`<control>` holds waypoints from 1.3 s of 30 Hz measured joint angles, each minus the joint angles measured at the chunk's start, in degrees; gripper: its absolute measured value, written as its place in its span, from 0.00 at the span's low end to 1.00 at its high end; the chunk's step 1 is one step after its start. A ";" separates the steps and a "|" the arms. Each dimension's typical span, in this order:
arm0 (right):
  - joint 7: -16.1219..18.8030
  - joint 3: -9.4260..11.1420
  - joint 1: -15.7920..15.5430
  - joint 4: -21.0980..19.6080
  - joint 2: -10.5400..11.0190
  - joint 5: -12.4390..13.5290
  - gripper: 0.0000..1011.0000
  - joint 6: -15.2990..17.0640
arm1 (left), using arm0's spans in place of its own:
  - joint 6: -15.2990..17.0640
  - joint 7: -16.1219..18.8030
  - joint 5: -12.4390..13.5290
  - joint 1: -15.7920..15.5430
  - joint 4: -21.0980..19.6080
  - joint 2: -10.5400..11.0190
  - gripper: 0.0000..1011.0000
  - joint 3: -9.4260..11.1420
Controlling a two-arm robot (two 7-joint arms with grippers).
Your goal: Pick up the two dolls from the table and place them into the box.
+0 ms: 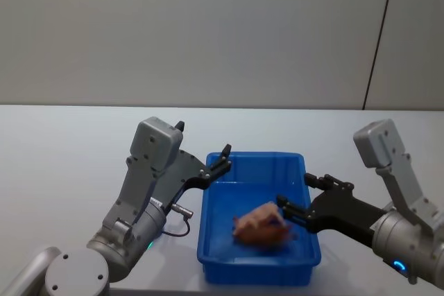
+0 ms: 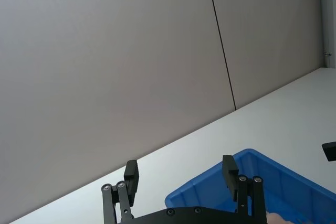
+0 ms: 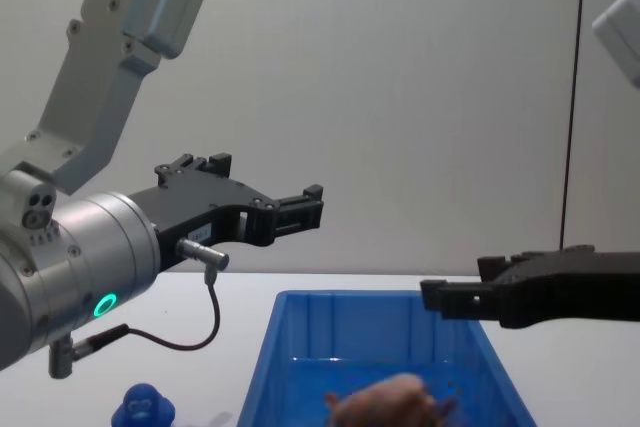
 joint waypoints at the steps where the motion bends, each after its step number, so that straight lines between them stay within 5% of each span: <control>1: -0.09 -0.08 0.04 0.13 -0.05 -0.10 0.74 0.01 | 0.00 0.00 0.00 0.00 0.00 0.00 0.99 0.00; 11: -1.07 0.78 -0.17 0.77 0.86 0.99 0.98 -2.30 | 0.00 0.00 0.00 0.00 0.00 0.00 0.99 0.00; 39: 1.66 5.80 0.46 6.56 6.09 5.89 0.99 -9.21 | 0.88 0.41 0.45 0.52 -0.85 0.45 0.99 -0.16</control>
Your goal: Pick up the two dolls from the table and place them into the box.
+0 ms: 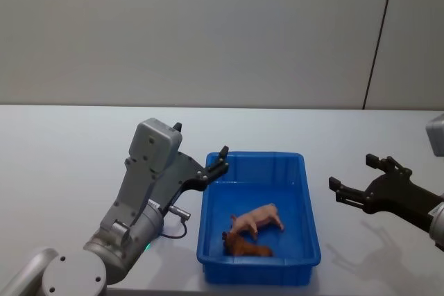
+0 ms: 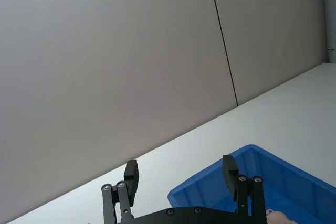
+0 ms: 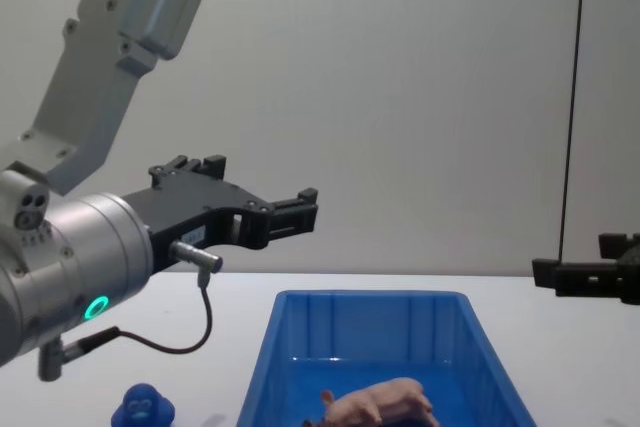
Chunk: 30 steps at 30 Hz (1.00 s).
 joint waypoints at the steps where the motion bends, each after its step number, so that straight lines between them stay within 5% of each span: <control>1: 0.04 0.04 0.01 0.07 0.05 0.04 0.99 -0.06 | 0.50 0.38 0.09 0.30 -0.53 0.28 0.99 -0.07; 8: 0.31 0.35 0.11 0.53 0.35 0.26 0.99 -0.47 | 3.22 2.51 -0.13 2.13 -3.19 1.76 0.99 -0.53; 18: 0.51 0.58 0.16 0.88 0.59 0.42 0.99 -0.76 | 8.31 5.86 -3.95 6.43 -7.29 5.55 0.99 -1.90; 30: 0.61 0.69 0.22 1.04 0.71 0.49 0.99 -0.91 | 9.66 4.20 -8.56 9.09 -6.28 8.57 0.99 -3.61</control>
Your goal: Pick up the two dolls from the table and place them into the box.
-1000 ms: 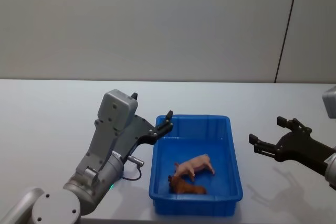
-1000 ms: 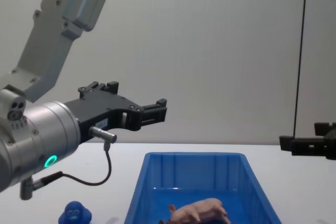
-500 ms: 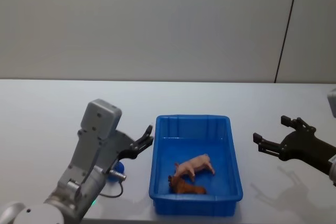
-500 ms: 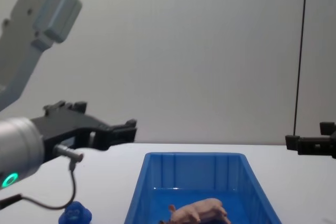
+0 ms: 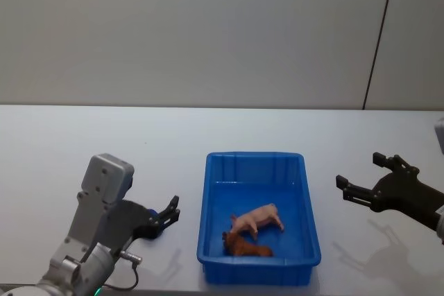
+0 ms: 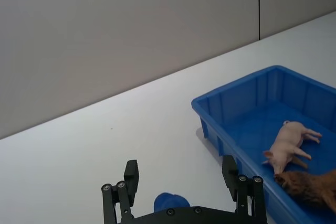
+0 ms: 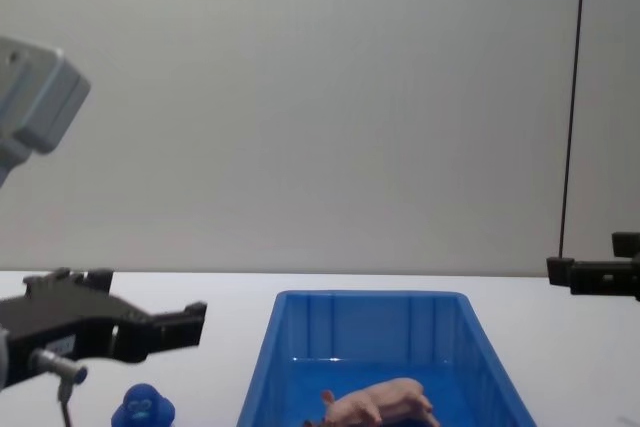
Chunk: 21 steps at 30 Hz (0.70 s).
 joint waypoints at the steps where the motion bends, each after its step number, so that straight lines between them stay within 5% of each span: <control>1: 0.01 0.01 0.00 0.01 0.01 0.01 0.99 -0.01 | 0.00 -0.22 -0.23 0.03 0.24 0.07 0.99 -0.07; 21: 0.05 0.05 0.01 0.09 0.08 0.04 0.99 -0.09 | -1.80 -10.39 -1.72 -3.31 11.62 -0.41 0.99 -1.78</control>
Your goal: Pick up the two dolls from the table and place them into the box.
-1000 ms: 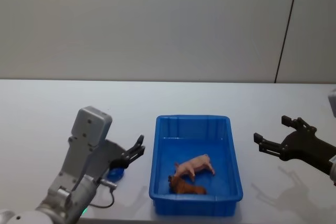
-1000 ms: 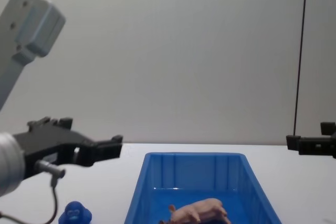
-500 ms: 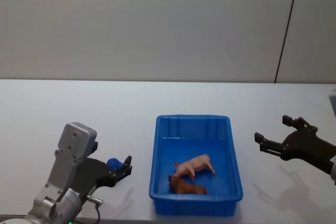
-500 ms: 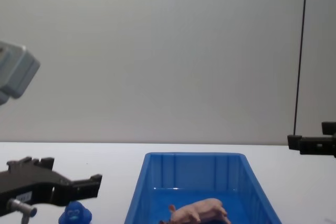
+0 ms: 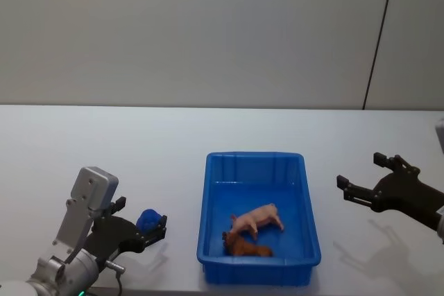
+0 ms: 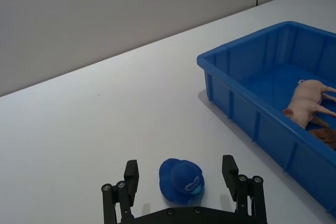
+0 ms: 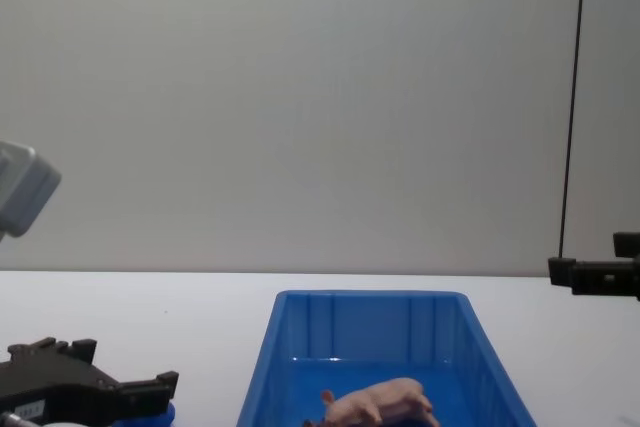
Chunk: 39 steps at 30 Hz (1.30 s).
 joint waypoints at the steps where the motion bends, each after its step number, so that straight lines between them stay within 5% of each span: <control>1: 0.00 0.00 0.00 0.00 0.00 0.00 0.99 0.00 | -0.10 -0.48 0.06 -0.22 0.46 -0.07 0.99 -0.05; 28: -0.01 -0.01 0.00 0.00 0.00 -0.01 0.99 0.01 | -2.57 -13.89 3.84 -8.61 16.16 -3.54 0.99 -0.56; 39: -0.01 -0.01 -0.01 0.00 0.00 -0.01 0.99 0.01 | -4.87 -19.22 4.89 -12.02 21.83 -5.22 0.68 -0.20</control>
